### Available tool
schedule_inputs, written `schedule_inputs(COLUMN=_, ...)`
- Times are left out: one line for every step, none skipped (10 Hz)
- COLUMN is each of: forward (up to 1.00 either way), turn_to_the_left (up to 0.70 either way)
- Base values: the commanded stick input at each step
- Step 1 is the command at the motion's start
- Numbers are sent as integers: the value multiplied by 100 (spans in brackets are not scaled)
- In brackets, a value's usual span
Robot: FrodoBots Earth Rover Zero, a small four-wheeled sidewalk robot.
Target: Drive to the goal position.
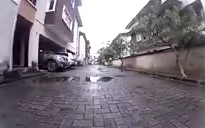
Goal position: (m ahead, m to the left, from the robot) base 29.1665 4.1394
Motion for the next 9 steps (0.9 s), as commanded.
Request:
schedule_inputs(forward=70, turn_to_the_left=0)
schedule_inputs(forward=70, turn_to_the_left=0)
schedule_inputs(forward=70, turn_to_the_left=-14)
schedule_inputs(forward=70, turn_to_the_left=-35)
schedule_inputs(forward=70, turn_to_the_left=-35)
schedule_inputs(forward=70, turn_to_the_left=0)
schedule_inputs(forward=70, turn_to_the_left=0)
schedule_inputs(forward=70, turn_to_the_left=0)
schedule_inputs(forward=70, turn_to_the_left=0)
